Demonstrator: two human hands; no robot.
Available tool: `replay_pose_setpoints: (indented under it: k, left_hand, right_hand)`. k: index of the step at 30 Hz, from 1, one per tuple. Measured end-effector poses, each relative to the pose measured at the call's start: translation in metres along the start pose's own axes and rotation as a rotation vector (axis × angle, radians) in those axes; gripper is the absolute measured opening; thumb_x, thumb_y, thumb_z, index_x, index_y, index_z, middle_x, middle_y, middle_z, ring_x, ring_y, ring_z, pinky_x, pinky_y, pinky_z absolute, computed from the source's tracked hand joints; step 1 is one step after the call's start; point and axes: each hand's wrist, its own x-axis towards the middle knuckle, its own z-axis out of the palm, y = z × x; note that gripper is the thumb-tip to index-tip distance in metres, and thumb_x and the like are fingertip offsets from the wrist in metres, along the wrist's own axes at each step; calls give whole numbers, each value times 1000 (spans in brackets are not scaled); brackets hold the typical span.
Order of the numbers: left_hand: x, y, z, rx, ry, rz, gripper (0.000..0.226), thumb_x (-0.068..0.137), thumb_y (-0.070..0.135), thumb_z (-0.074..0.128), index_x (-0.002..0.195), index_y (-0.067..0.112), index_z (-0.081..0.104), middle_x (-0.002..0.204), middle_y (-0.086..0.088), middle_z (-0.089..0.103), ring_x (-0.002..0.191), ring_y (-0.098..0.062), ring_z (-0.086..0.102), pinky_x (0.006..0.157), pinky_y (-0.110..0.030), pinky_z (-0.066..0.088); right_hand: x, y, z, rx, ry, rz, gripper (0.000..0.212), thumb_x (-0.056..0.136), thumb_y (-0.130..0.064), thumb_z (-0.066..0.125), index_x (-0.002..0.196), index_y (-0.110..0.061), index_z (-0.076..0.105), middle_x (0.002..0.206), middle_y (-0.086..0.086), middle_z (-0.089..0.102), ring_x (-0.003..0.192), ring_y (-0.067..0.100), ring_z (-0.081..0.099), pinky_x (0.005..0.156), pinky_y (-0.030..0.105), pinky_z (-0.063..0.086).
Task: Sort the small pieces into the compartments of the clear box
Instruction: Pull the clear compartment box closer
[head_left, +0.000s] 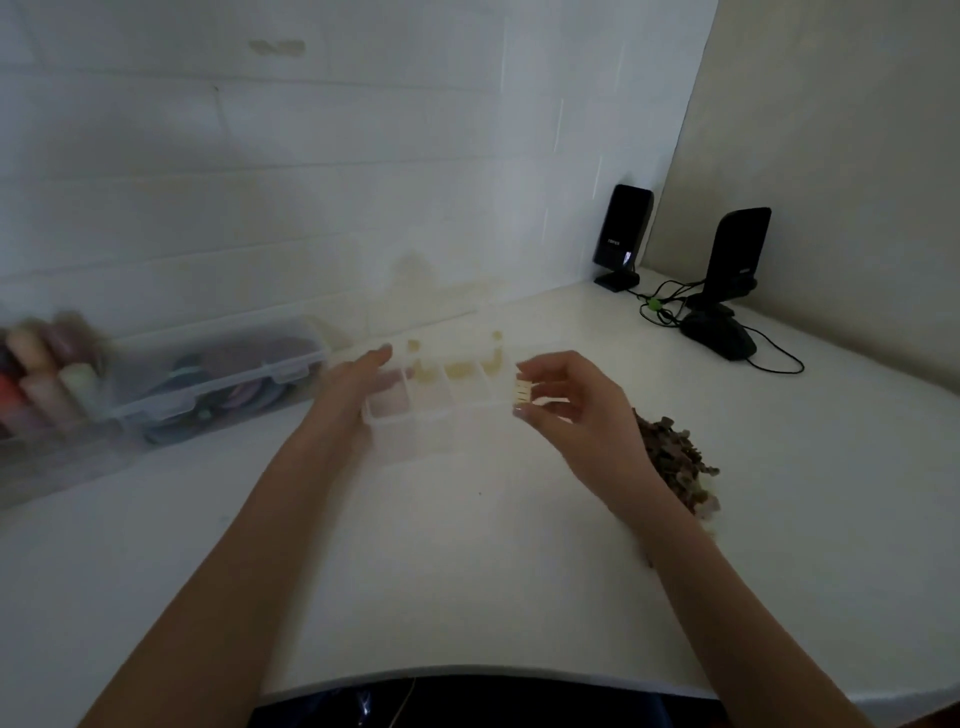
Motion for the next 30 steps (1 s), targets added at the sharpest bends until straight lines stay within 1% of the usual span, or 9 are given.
replay_pose_setpoints:
  k: [2, 4, 9, 13, 15, 18, 23, 25, 30]
  left_hand:
    - [1, -2, 1, -5, 19, 7, 46, 90, 36, 57, 123, 3, 57, 116, -16, 66, 105, -32, 63, 87, -44, 52]
    - [0, -3, 3, 3, 38, 39, 47, 92, 35, 54, 123, -1, 55, 116, -15, 66, 102, -29, 63, 75, -32, 51]
    - [-4, -4, 12, -8, 78, 174, 35, 95, 23, 51, 115, -5, 56, 89, 1, 62, 62, 3, 60, 45, -5, 40]
    - [-4, 0, 14, -45, 85, 205, 23, 92, 20, 55, 108, 4, 57, 83, 4, 69, 70, -3, 63, 50, -9, 46]
    - [-2, 0, 14, -26, 67, 223, 13, 93, 24, 55, 98, 14, 57, 70, 15, 70, 67, 5, 64, 63, -16, 51]
    - [1, -4, 18, -61, 44, 208, 8, 92, 30, 56, 93, 23, 59, 82, 15, 71, 85, -2, 65, 84, -34, 47]
    - [4, -11, 20, -124, 39, 204, 15, 94, 34, 52, 93, 23, 62, 83, 8, 73, 91, -14, 66, 81, -33, 50]
    - [6, -9, 20, -143, 54, 181, 15, 94, 35, 50, 91, 24, 61, 92, 3, 72, 92, -14, 64, 75, -30, 48]
    - [7, -3, 18, -167, 110, 157, 15, 95, 32, 48, 85, 25, 57, 90, 4, 69, 85, -9, 59, 74, -29, 42]
  right_hand:
    - [15, -6, 14, 65, -36, -17, 33, 77, 5, 71, 97, -21, 62, 99, -4, 68, 88, 10, 67, 78, 20, 54]
    - [26, -9, 28, 128, -64, -14, 36, 77, 9, 68, 100, -18, 63, 101, -5, 67, 92, 11, 68, 84, 23, 54]
    - [29, 0, 51, 217, -34, 10, 40, 81, 13, 61, 110, -15, 64, 114, 5, 65, 100, 9, 67, 86, 19, 51]
    - [29, 6, 52, 154, -16, -48, 36, 81, 7, 65, 100, -23, 67, 109, 0, 69, 100, 8, 67, 86, 20, 51]
    - [25, 7, 55, 122, 6, -87, 32, 80, 0, 70, 93, -29, 63, 102, -8, 71, 100, 6, 66, 86, 20, 52]
    - [22, 4, 65, -44, 42, -181, 23, 78, -22, 74, 89, -32, 57, 98, -18, 69, 99, -1, 63, 86, 18, 49]
    - [21, 6, 79, -542, -6, -345, 8, 85, -33, 65, 91, -28, 65, 118, -11, 66, 122, 7, 50, 106, 32, 26]
    - [20, 5, 71, -535, 13, -348, 10, 89, -30, 60, 92, -25, 68, 123, -9, 64, 125, 9, 48, 107, 34, 25]
    - [20, 2, 25, -569, 250, -270, 11, 90, -19, 60, 88, -16, 70, 92, -3, 72, 90, 21, 64, 86, 49, 46]
